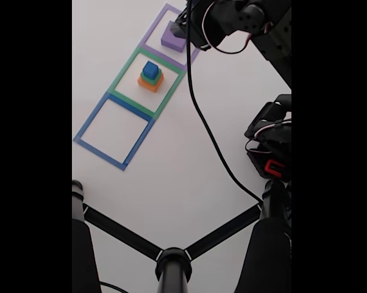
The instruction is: Tower of hanoi
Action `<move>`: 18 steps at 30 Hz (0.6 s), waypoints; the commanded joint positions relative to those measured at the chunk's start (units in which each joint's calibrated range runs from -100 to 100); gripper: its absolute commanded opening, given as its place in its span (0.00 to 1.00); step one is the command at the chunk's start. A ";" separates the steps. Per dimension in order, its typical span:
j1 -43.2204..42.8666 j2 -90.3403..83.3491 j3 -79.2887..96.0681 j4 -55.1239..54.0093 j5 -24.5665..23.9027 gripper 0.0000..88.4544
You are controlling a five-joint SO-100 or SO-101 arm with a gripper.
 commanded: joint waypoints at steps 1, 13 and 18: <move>4.47 1.70 -13.52 9.63 0.00 0.00; 9.58 2.82 -19.70 18.05 0.00 0.05; 10.19 1.78 -14.15 14.98 0.00 0.18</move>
